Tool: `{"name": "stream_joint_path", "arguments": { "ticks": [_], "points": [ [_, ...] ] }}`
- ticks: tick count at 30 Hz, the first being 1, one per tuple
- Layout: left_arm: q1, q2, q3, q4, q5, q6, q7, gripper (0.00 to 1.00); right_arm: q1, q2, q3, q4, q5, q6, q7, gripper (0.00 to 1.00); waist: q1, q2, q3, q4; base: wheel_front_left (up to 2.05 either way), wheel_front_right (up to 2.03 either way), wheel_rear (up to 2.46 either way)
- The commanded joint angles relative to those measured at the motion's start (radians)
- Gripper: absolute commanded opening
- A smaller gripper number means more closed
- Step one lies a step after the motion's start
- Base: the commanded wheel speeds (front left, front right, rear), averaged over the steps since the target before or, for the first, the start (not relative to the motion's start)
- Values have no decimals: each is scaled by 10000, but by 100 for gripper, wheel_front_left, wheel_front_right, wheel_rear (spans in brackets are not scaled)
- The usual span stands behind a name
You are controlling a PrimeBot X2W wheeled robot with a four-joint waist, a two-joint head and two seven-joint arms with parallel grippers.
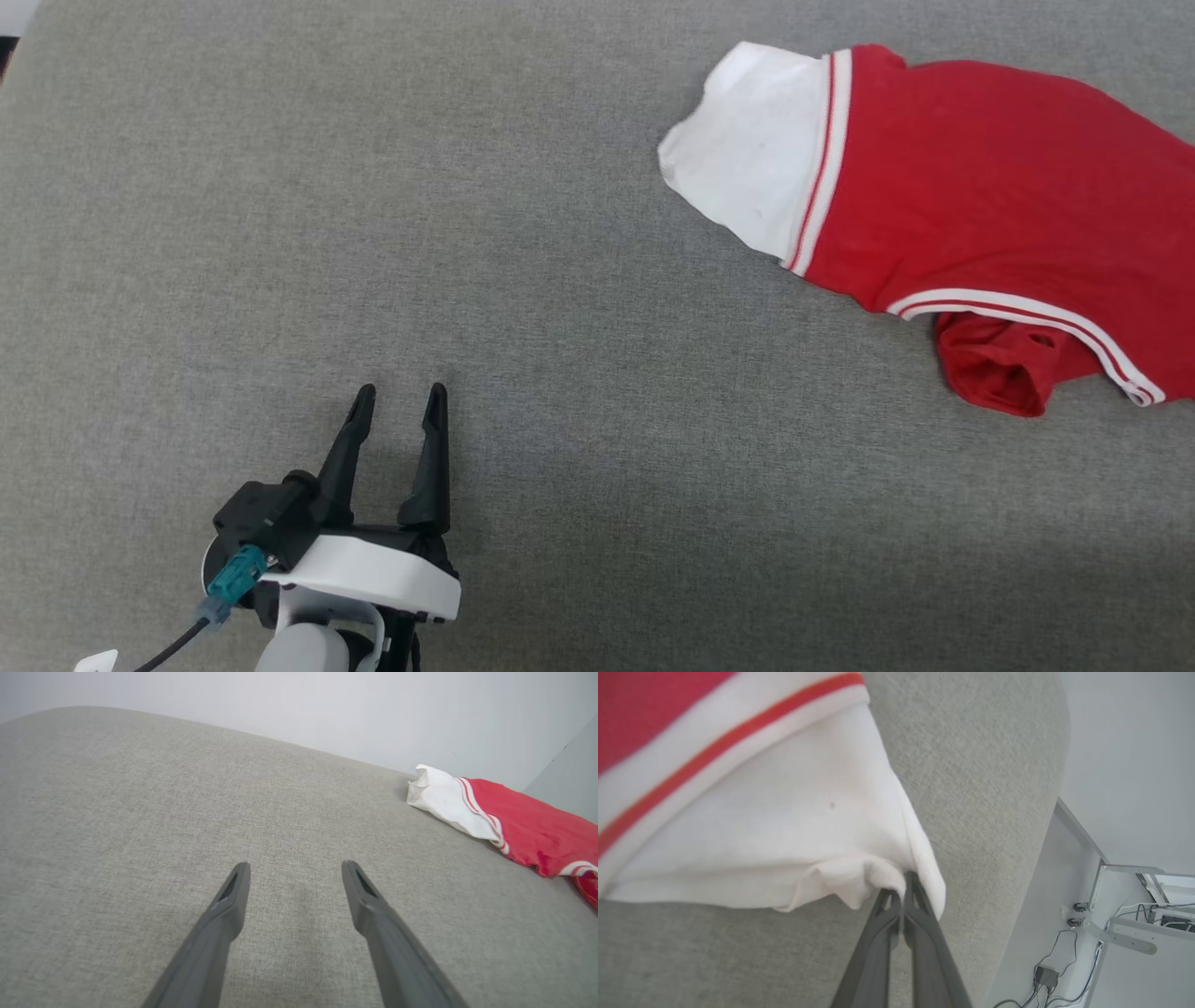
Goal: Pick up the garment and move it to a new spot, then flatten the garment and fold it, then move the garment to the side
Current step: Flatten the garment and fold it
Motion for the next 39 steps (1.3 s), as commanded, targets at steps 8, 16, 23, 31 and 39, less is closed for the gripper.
{"name": "stream_joint_path", "arguments": {
  "ticks": [8, 16, 23, 31, 39],
  "points": [
    [-32, 14, 213, 54, 607, -126, -21, 100, -268, 1444, -864, 1506, -515, -24, -1233, 100, 0, 0, -368, -431, 0, 0, 0],
    [-743, 898, -361, 16, 897, -157, -21, 100, -148, 2347, -2070, 2312, -698, -24, -3064, 100, 0, 0, -738, -1159, 0, 0, 0],
    [-3185, 3227, -2575, 801, -349, -151, 275, 100, 435, 3495, -4384, 1371, -232, -16, -4044, 100, 0, 0, -613, -2127, 0, 0, 0],
    [-6974, 5114, -5066, 1736, -4428, -139, 4449, 100, 2554, 5742, -7756, -2283, -1743, -15, -4059, 100, 0, 0, 351, -3453, 0, 0, 0],
    [-9003, 5895, -5658, 3355, -6994, -139, 8481, 100, 3524, 7470, -8510, -4058, -2782, -15, -4060, 100, 0, 0, 972, -4549, 0, 0, 0]
  ]
}}
